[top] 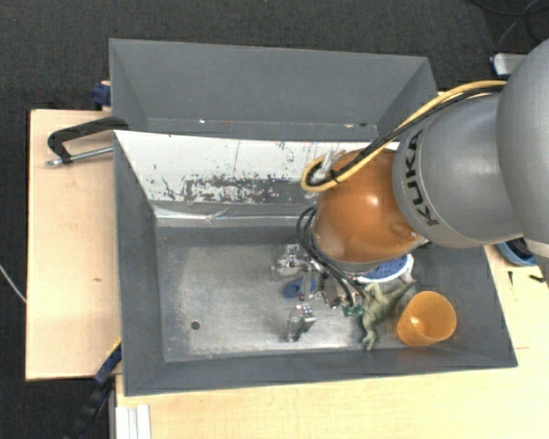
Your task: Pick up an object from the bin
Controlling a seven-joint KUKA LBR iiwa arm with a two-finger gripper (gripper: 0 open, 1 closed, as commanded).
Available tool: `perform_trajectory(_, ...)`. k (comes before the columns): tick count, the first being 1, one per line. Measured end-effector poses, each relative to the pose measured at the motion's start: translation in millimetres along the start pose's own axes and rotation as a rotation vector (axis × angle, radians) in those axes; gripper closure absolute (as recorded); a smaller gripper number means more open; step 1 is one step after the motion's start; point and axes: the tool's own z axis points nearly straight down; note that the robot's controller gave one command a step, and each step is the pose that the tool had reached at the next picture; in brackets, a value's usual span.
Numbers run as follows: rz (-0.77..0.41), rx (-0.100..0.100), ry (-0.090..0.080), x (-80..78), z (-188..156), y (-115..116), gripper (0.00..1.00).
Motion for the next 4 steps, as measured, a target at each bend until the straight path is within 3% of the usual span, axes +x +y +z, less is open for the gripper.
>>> perform_trajectory(1, -0.061, 0.005, -0.008, -38.2, -32.7, -68.4, 0.0)
perform_trajectory(2, -0.26, 0.004, -0.001, -35.3, -32.0, -145.1, 0.0)
perform_trajectory(3, -0.153, -0.007, -0.001, -61.6, -6.2, -163.8, 0.0)
perform_trajectory(4, -0.153, 0.0, 0.0, -63.7, -9.1, -162.2, 0.0)
